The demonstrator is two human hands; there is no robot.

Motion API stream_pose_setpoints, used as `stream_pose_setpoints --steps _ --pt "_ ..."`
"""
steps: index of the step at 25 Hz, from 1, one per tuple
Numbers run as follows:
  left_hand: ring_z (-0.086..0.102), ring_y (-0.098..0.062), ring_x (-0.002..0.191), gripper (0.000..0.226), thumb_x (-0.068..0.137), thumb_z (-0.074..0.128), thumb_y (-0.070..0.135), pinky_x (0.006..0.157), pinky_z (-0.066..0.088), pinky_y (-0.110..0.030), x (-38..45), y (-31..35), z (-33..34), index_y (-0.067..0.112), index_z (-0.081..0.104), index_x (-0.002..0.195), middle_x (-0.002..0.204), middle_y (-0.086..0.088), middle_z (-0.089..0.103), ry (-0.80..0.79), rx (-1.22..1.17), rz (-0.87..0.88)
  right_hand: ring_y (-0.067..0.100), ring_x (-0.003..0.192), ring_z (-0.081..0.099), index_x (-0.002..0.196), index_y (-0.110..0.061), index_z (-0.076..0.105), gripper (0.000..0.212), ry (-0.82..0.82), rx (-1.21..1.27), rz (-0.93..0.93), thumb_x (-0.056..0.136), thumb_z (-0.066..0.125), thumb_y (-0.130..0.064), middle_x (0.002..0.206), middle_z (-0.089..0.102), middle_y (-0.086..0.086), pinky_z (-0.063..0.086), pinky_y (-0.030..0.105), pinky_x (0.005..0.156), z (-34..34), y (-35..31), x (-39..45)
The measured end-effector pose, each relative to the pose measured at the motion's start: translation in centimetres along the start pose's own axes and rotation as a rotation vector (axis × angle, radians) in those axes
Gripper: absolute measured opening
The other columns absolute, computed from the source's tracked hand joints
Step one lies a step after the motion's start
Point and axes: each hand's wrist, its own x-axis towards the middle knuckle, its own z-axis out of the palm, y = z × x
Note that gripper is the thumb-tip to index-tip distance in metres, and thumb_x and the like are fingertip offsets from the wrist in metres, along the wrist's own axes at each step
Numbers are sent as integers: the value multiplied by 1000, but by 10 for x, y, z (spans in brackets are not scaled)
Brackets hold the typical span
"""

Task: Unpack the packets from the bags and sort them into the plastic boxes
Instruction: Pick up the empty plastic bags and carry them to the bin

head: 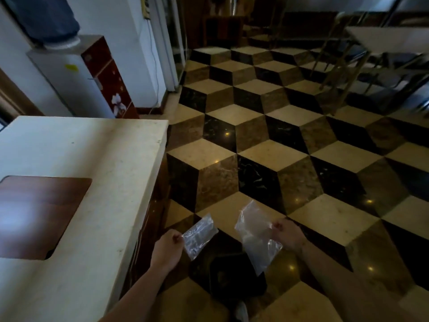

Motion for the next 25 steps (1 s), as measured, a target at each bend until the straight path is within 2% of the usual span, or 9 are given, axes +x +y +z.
stream_pose_setpoints --steps 3,4,7,10,12,17,21,24,25 --pt "62 -11 72 5 96 55 23 60 45 -23 2 17 23 24 60 97 86 4 64 -26 -6 23 18 75 54 83 -10 61 10 -30 38 47 91 59 -16 80 58 5 44 28 71 -15 26 3" --pt "62 -11 71 6 96 55 24 59 45 -22 4 21 31 22 60 99 86 4 64 -41 11 21 21 81 58 90 -7 63 12 -36 57 69 92 58 -18 85 62 8 46 31 75 -17 37 5" --pt "63 -12 69 8 96 54 26 62 50 -28 12 25 51 24 60 100 83 5 64 -79 47 -16 23 88 63 92 -14 64 9 -47 103 133 91 59 -20 89 66 6 51 36 83 -9 61 10" --pt "61 -9 70 10 97 54 26 63 49 -28 29 17 78 23 61 102 83 6 64 -109 75 -64 18 78 59 91 -14 64 6 -77 114 194 91 58 -16 83 61 2 50 32 75 15 86 22" --pt "61 -8 72 12 97 53 26 61 46 -26 43 3 104 21 61 105 85 7 64 -134 81 -92 20 78 59 92 -12 64 6 -116 128 255 91 58 -13 82 60 2 49 33 74 37 105 35" --pt "60 -7 72 12 97 52 25 51 39 -19 75 -57 198 19 61 101 86 6 64 -243 40 -279 22 75 56 66 -24 55 26 -147 133 385 83 61 -6 72 57 1 45 34 69 120 174 91" --pt "55 -12 68 12 96 49 20 55 40 -22 95 -120 279 16 60 99 89 -4 63 -369 3 -481 22 81 65 83 -29 60 14 -211 165 457 83 61 -15 89 67 2 55 40 74 196 238 132" --pt "57 -19 73 13 90 54 16 63 43 -30 112 -164 335 17 63 99 88 -7 64 -406 -92 -646 15 77 61 96 -27 61 17 -220 153 501 85 59 -15 92 67 0 46 26 60 245 265 168" --pt "57 -20 73 12 90 54 13 63 44 -31 119 -172 350 16 64 98 86 -7 64 -400 -127 -691 17 76 61 100 -25 61 18 -224 140 507 85 57 -15 91 67 2 44 26 57 261 271 181"
